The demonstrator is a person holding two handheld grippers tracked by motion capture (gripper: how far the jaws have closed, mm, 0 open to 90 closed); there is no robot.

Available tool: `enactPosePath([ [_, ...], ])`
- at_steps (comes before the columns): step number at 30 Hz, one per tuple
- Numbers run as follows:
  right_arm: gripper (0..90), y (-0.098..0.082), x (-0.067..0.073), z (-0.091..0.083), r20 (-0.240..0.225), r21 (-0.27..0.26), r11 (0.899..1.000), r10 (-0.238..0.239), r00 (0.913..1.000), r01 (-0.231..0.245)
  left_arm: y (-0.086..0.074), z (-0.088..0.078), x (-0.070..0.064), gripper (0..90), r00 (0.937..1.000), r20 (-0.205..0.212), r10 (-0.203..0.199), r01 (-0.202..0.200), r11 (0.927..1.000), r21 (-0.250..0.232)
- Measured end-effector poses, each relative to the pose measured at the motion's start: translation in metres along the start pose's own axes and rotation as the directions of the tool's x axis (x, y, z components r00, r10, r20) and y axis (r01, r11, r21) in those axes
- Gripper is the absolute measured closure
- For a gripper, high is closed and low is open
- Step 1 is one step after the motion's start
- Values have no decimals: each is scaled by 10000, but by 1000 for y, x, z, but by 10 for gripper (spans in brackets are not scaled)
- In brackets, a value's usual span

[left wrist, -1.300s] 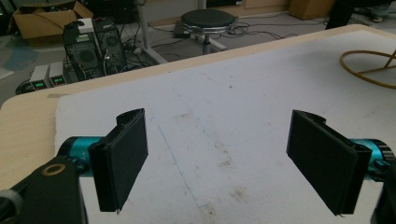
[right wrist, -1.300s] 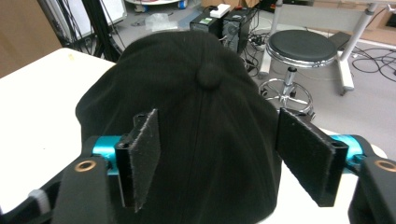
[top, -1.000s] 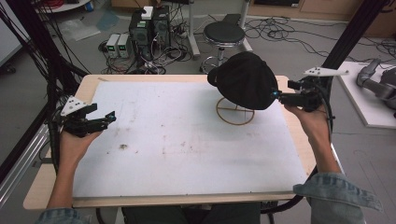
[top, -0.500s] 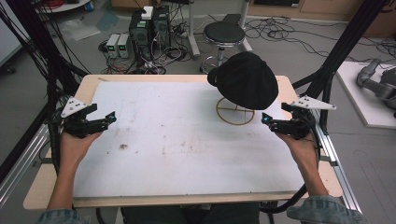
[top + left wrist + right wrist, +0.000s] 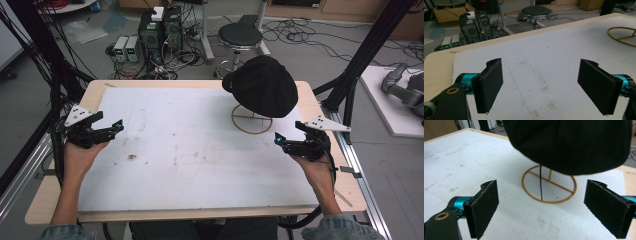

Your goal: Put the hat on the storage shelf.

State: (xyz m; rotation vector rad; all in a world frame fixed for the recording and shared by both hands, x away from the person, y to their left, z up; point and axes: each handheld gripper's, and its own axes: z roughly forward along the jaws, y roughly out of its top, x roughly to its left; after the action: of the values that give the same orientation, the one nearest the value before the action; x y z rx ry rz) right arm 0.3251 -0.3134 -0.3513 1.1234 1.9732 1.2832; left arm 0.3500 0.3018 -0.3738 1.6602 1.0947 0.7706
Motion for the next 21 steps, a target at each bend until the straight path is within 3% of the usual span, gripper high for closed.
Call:
enactPosePath([
  [21, 123, -10, 0, 6, -25, 241, 9997, 62, 10000, -61, -2, 0, 1, 207, 10000, -18, 14, -13, 10000, 56],
])
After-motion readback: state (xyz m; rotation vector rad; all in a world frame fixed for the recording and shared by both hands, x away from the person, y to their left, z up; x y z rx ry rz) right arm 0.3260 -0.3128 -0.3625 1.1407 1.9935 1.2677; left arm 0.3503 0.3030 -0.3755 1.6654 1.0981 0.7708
